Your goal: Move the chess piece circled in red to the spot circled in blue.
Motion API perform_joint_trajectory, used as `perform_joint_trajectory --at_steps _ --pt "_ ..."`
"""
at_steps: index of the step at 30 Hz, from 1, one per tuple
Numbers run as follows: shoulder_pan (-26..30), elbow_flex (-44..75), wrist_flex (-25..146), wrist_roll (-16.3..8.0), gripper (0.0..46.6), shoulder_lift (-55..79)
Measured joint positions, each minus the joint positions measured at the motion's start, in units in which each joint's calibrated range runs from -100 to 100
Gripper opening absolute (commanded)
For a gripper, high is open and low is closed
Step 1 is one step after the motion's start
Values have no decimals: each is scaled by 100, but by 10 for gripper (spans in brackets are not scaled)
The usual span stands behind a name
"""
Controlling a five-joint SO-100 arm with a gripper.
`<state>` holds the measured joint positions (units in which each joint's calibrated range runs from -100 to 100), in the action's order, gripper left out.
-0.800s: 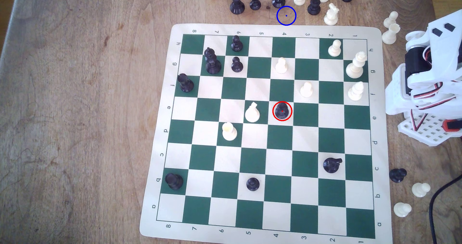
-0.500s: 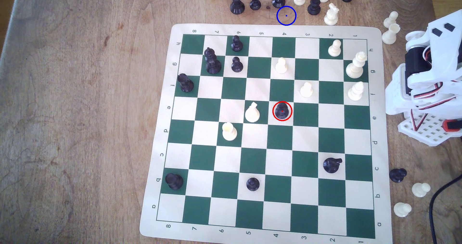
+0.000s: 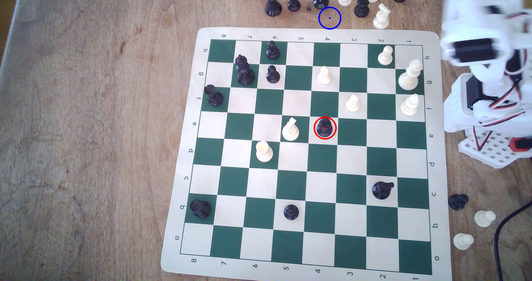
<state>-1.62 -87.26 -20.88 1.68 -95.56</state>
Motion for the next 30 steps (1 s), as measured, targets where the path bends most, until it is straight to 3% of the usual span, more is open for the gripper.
perform_joint_trajectory --at_steps 4,6,10,17,23,30 --pt "-177 298 2239 -49 9 34" --pt "-155 470 2845 -24 47 42" --pt "-214 985 4247 -39 2 159" --pt "133 2811 6972 -239 4 1910" --pt "162 3787 8175 -454 86 3192" --pt "450 4681 8853 -904 124 4516"
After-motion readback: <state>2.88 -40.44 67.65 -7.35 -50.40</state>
